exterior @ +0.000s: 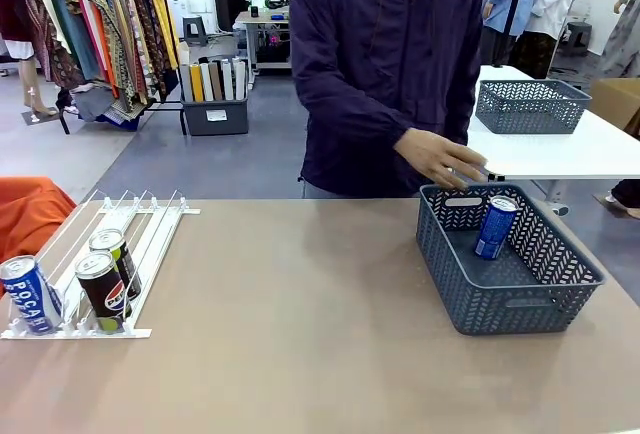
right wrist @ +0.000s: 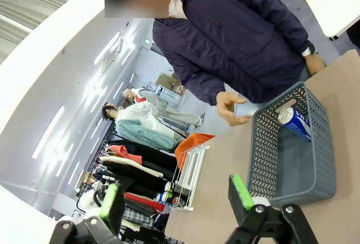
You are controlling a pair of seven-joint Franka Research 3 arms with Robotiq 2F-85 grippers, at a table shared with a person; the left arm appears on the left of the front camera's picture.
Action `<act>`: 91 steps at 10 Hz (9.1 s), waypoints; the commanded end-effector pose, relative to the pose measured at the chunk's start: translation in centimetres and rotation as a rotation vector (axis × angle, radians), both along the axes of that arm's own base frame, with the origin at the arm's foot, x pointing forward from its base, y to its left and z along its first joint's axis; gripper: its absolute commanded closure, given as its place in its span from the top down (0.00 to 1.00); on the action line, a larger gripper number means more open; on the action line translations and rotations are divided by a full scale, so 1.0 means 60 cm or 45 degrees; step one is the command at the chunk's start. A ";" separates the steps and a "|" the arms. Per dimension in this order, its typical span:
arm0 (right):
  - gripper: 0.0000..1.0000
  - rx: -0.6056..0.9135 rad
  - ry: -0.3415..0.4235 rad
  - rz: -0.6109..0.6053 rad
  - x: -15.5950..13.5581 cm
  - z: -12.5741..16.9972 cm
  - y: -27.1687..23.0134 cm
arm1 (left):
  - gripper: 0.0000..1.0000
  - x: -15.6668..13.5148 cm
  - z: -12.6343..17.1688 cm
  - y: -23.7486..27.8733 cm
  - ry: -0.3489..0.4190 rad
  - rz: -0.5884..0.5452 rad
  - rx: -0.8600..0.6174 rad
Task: Retrieve and store the cans from the dispenser.
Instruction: Pick up the last remaining can from one row of the Automatic Can Dispenser and place it in the middle of the table.
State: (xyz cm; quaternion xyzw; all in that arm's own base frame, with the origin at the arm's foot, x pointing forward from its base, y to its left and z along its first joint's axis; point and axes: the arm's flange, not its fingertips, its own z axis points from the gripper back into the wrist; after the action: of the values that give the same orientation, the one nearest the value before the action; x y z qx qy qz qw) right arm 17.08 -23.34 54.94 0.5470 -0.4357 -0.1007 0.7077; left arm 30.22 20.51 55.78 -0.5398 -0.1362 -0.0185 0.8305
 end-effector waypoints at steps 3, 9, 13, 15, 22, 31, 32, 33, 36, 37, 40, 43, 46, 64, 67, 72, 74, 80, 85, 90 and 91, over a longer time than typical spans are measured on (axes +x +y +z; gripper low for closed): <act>1.00 0.003 -0.050 -0.005 0.006 0.005 0.001 | 1.00 -0.009 0.020 -0.057 0.170 -0.011 0.558; 1.00 0.003 -0.050 -0.005 0.006 0.005 0.001 | 1.00 0.050 -0.002 -0.219 0.464 0.290 1.356; 1.00 0.003 -0.050 -0.005 0.006 0.005 0.001 | 1.00 0.057 0.002 -0.242 0.429 0.282 1.334; 1.00 0.003 -0.050 -0.005 0.006 0.005 0.001 | 1.00 0.090 -0.055 -0.252 0.418 0.390 1.402; 1.00 0.003 -0.050 -0.005 0.006 0.005 0.001 | 1.00 0.152 -0.215 -0.253 0.506 0.291 1.368; 1.00 0.003 -0.050 -0.005 0.006 0.005 0.001 | 1.00 0.161 -0.263 -0.263 0.577 0.276 1.402; 1.00 0.003 -0.050 -0.005 0.006 0.005 0.001 | 0.57 0.161 -0.262 -0.262 0.572 0.291 1.415; 1.00 0.003 -0.050 -0.005 0.006 0.005 0.001 | 0.00 0.163 -0.263 -0.263 0.570 0.291 1.417; 1.00 0.003 -0.050 -0.005 0.006 0.005 0.001 | 0.00 0.161 -0.261 -0.260 0.564 0.300 1.425; 1.00 0.003 -0.050 -0.005 0.006 0.005 0.001 | 0.00 0.161 -0.259 -0.259 0.561 0.303 1.422; 1.00 0.003 -0.050 -0.005 0.006 0.005 0.001 | 0.00 0.156 -0.243 -0.266 0.522 0.313 1.426; 1.00 0.003 -0.050 -0.005 0.006 0.005 0.001 | 0.00 0.127 -0.160 -0.278 0.431 0.368 1.428; 1.00 0.003 -0.050 -0.005 0.006 0.005 0.001 | 0.00 0.041 0.008 -0.290 0.326 0.451 1.439; 1.00 0.003 -0.050 -0.005 0.006 0.005 0.001 | 0.00 0.220 -0.024 -0.859 -0.152 -0.206 1.584; 1.00 0.003 -0.050 -0.005 0.006 0.005 0.001 | 0.00 0.244 -0.159 -0.987 -0.028 -0.468 1.511; 1.00 0.003 -0.050 -0.005 0.006 0.005 0.001 | 0.00 0.255 -0.247 -1.020 0.108 -0.520 1.519; 1.00 0.003 -0.050 -0.005 0.006 0.005 0.001 | 0.00 0.251 -0.253 -1.021 0.113 -0.534 1.530; 1.00 0.003 -0.050 -0.005 0.006 0.005 0.001 | 1.00 0.230 -0.232 -1.011 0.017 -0.428 1.576; 1.00 0.003 -0.050 -0.005 0.006 0.005 0.001 | 1.00 0.130 0.026 -0.793 -0.131 -0.416 1.281; 1.00 0.003 -0.050 -0.005 0.006 0.005 0.001 | 1.00 0.108 0.085 -0.298 -0.014 -0.079 0.421; 1.00 0.003 -0.050 -0.005 0.006 0.005 0.001 | 1.00 0.088 0.041 -0.206 -0.009 -0.055 0.184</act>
State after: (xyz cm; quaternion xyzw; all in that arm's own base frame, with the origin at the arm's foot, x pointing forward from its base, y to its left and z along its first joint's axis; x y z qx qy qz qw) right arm 17.08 -23.40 54.91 0.5466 -0.4356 -0.1016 0.7079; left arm 35.28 5.37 60.93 -0.4075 -0.1333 -0.0758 0.9002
